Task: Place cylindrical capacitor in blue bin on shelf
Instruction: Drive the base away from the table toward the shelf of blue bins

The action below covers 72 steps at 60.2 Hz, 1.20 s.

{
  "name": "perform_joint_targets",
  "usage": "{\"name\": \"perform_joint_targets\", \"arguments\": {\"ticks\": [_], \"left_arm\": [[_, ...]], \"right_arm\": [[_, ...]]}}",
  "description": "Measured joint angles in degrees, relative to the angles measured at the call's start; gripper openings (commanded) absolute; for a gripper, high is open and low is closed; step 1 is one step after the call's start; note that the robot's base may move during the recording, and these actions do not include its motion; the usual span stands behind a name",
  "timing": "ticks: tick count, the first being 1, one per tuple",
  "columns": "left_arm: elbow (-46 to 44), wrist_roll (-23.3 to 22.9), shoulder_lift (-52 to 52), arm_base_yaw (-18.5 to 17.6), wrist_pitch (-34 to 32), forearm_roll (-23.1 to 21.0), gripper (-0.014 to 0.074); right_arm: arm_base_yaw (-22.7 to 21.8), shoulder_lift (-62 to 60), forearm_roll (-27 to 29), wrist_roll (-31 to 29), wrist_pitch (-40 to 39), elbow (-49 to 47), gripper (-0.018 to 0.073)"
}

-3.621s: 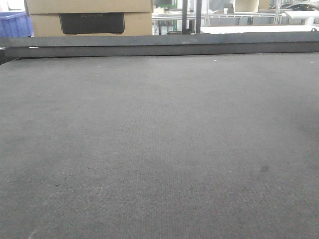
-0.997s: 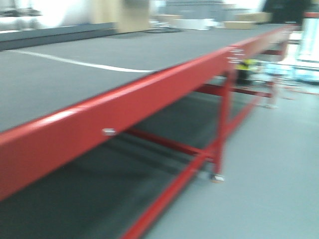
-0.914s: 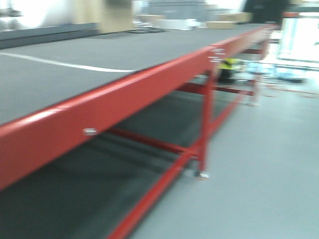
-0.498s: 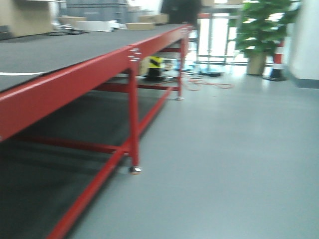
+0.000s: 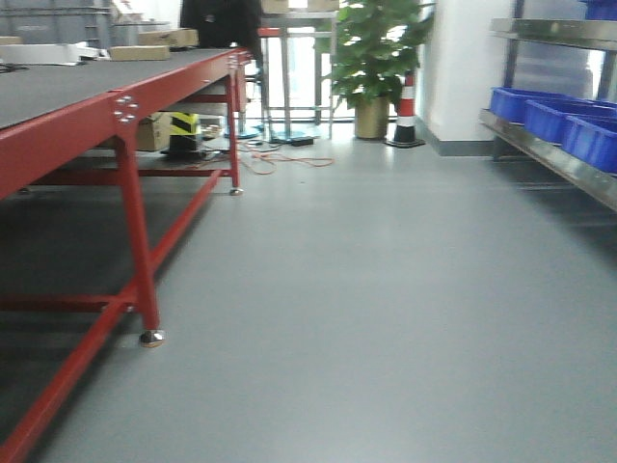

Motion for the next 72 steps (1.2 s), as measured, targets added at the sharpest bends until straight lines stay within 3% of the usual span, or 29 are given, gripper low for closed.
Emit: {"name": "perform_joint_targets", "arguments": {"ticks": [72], "left_arm": [[0.00, 0.00, 0.00, 0.00, 0.00, 0.00, -0.0111]], "right_arm": [[0.00, -0.09, 0.00, 0.00, 0.10, 0.00, -0.0130]]}}
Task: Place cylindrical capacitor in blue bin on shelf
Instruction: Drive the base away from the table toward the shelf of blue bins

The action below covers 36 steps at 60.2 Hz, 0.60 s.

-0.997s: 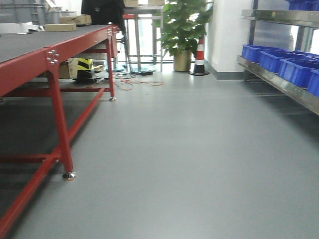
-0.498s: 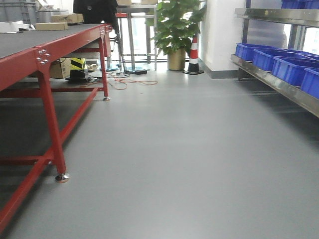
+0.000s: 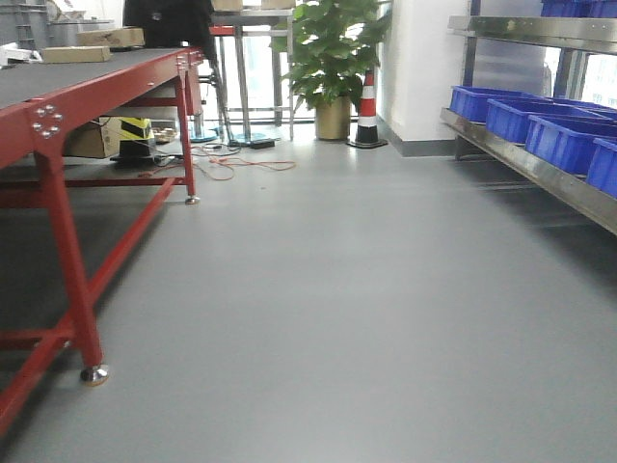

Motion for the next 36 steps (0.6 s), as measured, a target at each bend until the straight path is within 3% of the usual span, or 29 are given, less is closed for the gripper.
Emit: {"name": "perform_joint_targets", "arguments": {"ticks": [36], "left_arm": [[0.00, 0.00, 0.00, 0.00, 0.00, 0.00, -0.0111]], "right_arm": [[0.00, 0.00, 0.00, 0.00, 0.00, 0.00, -0.0130]]}}
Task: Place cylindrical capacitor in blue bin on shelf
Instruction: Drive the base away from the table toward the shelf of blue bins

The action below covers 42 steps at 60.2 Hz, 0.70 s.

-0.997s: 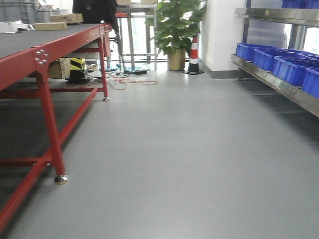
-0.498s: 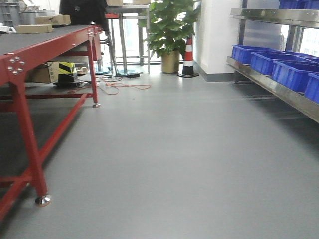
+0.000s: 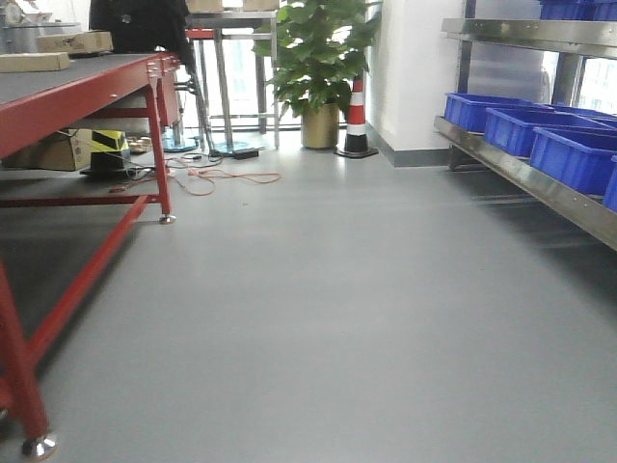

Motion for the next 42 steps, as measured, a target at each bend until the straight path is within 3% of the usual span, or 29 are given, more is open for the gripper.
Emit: {"name": "perform_joint_targets", "arguments": {"ticks": [42], "left_arm": [[0.00, 0.00, 0.00, 0.00, 0.00, 0.11, -0.0111]], "right_arm": [[0.00, 0.00, 0.00, 0.00, 0.00, 0.00, -0.0130]]}}
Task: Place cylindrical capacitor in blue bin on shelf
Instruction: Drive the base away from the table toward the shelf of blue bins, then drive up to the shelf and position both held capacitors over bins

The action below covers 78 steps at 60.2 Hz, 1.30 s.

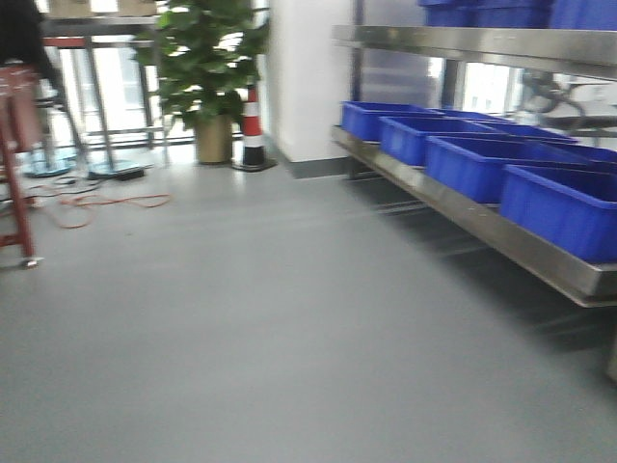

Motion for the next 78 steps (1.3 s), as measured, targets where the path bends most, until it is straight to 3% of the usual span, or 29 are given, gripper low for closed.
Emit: {"name": "perform_joint_targets", "arguments": {"ticks": [78], "left_arm": [[0.00, 0.00, 0.00, 0.00, 0.00, 0.10, -0.0111]], "right_arm": [[0.00, 0.00, 0.00, 0.00, 0.00, 0.00, -0.0130]]}}
